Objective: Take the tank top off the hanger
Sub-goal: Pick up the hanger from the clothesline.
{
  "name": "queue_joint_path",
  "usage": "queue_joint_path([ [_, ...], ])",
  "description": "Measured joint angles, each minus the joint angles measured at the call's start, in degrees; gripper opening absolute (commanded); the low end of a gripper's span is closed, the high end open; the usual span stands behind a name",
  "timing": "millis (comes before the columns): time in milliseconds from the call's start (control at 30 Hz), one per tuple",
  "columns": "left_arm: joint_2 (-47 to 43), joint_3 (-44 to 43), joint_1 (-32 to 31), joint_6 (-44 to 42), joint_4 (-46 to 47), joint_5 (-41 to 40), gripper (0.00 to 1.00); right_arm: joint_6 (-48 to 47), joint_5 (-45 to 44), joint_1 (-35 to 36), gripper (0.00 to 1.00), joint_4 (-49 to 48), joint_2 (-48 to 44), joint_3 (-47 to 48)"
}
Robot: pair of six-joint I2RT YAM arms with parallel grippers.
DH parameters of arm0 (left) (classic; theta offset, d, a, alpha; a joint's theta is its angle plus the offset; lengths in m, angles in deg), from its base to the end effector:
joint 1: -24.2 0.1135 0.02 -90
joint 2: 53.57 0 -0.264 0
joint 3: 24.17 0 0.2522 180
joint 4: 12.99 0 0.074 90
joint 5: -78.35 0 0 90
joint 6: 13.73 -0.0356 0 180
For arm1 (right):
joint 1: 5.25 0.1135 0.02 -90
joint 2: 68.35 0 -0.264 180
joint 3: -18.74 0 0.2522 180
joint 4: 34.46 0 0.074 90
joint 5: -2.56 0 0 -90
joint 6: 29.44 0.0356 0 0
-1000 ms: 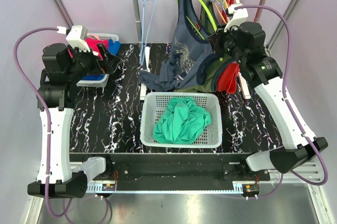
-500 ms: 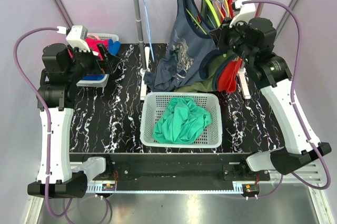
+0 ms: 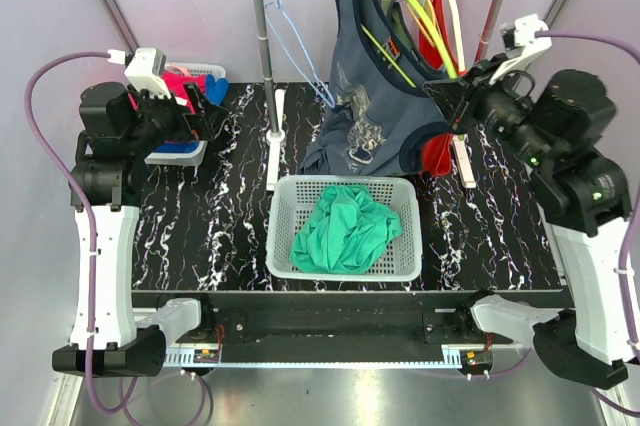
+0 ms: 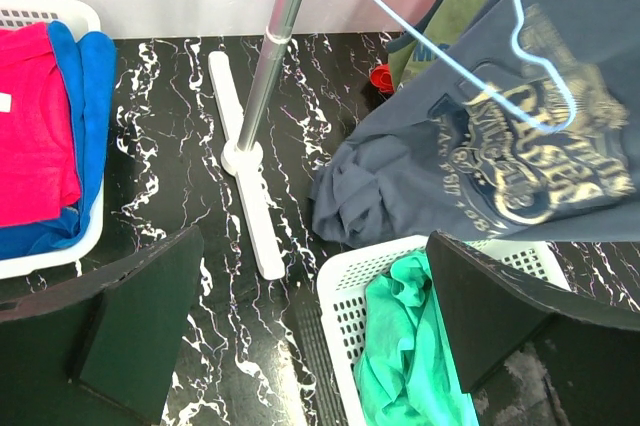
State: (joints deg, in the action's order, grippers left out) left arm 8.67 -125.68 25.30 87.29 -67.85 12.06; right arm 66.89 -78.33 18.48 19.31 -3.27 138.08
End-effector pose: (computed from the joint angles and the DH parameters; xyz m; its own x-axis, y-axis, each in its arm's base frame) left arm 0.1952 -0.0106 0.4781 -0.3344 -0.1815 -0.9248 0.3115 0.9049 -0.2902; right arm 0.1490 0.0716 0.5586 -0.0520 0.0961 -0.9940 -0.5398 0.8347 0.1089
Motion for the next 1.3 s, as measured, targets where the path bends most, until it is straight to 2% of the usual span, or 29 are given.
queue_joint_path([
  [200,0.0,0.0,0.0,0.02,0.0,0.0,0.99,1.05,4.57,0.0,0.0,1.77,-0.22,2.93],
  [433,0.0,0.0,0.0,0.02,-0.09,0.02,0.99,0.98,5.14,0.0,0.0,6.14,-0.85,6.73],
  [700,-0.04,0.0,0.0,1.01,-0.13,0.07,0.99,2.47,9.18,0.0,0.0,6.08,-0.26,26.16],
  [833,-0.31,-0.02,-0.04,1.03,-0.48,0.07,0.99,3.41,11.87,0.0,0.0,3.85,-1.33,30.88],
  [1067,-0.63,-0.42,-0.07,1.03,-1.53,0.24,0.99,4.02,14.14,0.0,0.0,2.8,-3.48,28.89],
  [1300,-0.81,-0.85,-0.2,1.01,-2.34,2.14,0.99,2.93,14.67,0.0,0.0,4.57,-4.94,18.88],
])
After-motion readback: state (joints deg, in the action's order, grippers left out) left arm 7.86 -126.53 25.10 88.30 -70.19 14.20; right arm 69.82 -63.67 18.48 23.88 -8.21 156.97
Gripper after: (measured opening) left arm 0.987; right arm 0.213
